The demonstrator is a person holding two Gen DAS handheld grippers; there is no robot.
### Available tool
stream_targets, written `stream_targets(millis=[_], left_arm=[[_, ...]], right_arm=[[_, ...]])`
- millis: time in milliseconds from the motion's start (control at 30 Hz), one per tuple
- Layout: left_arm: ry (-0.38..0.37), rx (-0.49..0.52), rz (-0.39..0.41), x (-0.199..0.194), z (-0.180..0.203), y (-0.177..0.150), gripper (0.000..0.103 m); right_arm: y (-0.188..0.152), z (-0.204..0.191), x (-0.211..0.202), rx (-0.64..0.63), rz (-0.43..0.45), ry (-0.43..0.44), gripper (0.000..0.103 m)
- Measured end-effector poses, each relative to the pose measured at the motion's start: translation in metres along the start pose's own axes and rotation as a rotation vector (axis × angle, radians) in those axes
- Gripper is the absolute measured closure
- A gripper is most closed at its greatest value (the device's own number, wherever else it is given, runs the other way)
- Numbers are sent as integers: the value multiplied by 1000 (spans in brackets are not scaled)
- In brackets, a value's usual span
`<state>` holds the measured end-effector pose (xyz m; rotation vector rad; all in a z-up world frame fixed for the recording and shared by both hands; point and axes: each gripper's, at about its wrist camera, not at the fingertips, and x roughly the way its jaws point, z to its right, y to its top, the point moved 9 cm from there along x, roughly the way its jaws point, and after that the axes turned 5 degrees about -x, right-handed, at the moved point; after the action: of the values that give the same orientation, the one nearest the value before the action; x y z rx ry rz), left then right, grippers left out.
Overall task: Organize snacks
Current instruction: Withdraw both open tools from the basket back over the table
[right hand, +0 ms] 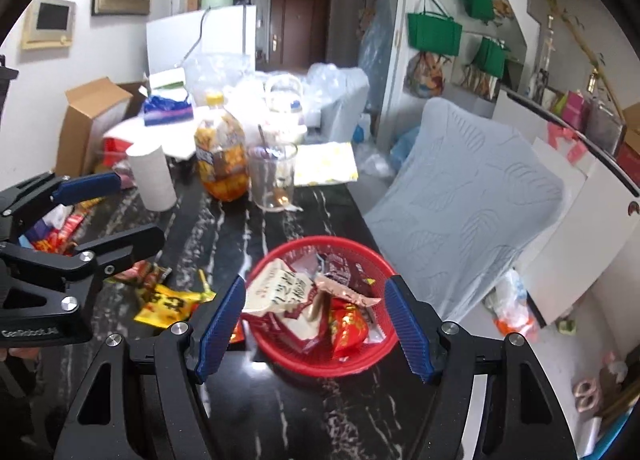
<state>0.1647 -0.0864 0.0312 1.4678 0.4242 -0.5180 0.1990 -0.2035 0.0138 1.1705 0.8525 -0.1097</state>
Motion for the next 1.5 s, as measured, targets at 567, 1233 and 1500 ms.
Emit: stream_targets(millis=[567, 1233, 1500], left_arm=[[23, -27, 24, -68, -11, -31, 23], [73, -137, -123, -53, -43, -121, 23], [76, -206, -208, -29, -59, -154, 23]], right_arm=[[-13, -43, -78, 18, 142, 8, 17], [-84, -96, -45, 68, 35, 157, 14], [-106, -113, -13, 85, -38, 209, 14]])
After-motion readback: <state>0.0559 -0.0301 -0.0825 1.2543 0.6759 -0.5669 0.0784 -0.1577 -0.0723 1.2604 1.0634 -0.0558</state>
